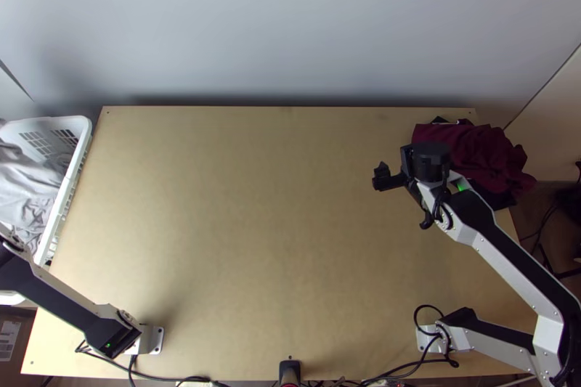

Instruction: Fold the t-shirt

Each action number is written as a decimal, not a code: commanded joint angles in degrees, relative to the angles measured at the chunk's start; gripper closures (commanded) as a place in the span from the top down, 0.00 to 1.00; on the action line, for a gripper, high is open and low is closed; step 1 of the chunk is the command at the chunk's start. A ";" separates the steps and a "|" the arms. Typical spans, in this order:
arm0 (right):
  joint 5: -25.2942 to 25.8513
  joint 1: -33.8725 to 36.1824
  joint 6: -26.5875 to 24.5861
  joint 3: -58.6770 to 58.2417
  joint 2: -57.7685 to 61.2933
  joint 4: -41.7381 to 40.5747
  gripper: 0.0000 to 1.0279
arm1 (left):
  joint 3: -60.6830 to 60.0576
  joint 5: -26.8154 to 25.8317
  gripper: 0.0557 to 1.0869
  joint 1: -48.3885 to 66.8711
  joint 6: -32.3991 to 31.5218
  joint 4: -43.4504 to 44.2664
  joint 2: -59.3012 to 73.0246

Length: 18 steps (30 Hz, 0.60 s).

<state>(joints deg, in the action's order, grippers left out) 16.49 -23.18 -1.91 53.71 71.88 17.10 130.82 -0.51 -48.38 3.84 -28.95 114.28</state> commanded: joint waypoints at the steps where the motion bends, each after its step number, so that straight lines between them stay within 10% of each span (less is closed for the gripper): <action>1: -0.06 -2.31 1.30 -3.35 -0.86 -1.99 0.95 | 0.13 -0.98 0.04 0.30 -7.26 2.85 -9.43; 18: 0.03 -5.74 7.10 -21.98 -7.63 -12.53 0.95 | 2.07 1.30 0.04 3.03 -29.50 11.90 -26.48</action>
<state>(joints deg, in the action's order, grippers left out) 16.47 -28.01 2.63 38.26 66.70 7.51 132.57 -0.58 -47.27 -19.81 -20.36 94.98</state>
